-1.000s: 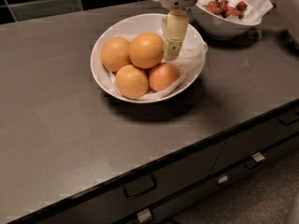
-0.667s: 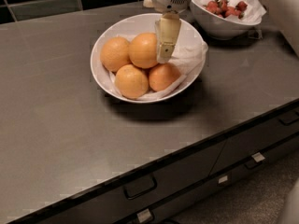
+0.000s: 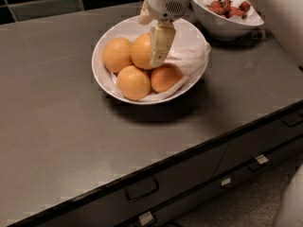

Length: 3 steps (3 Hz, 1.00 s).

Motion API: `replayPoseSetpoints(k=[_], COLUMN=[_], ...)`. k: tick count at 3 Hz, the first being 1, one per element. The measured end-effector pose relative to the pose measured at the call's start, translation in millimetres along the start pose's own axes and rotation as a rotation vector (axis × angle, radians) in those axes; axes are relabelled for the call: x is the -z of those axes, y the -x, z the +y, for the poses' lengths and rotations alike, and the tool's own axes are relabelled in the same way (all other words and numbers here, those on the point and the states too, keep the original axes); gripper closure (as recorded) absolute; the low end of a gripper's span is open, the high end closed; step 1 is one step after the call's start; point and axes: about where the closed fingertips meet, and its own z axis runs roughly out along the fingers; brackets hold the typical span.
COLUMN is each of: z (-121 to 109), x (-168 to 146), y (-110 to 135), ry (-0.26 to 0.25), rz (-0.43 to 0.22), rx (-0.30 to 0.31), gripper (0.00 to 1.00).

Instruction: Pick orange from white bowl

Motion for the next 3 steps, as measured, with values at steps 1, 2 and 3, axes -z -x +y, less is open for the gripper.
replayPoseSetpoints(k=[1,2,3], z=[11.4,22.6,28.3], x=[-5.0,-9.0,-15.2], y=[-1.3,-2.8,-5.5], ry=[0.023,0.046,0.065], rz=[-0.009,-0.022,-0.034], rx=[-0.011,-0.019,-0.028], gripper=[0.22,0.21,0.21])
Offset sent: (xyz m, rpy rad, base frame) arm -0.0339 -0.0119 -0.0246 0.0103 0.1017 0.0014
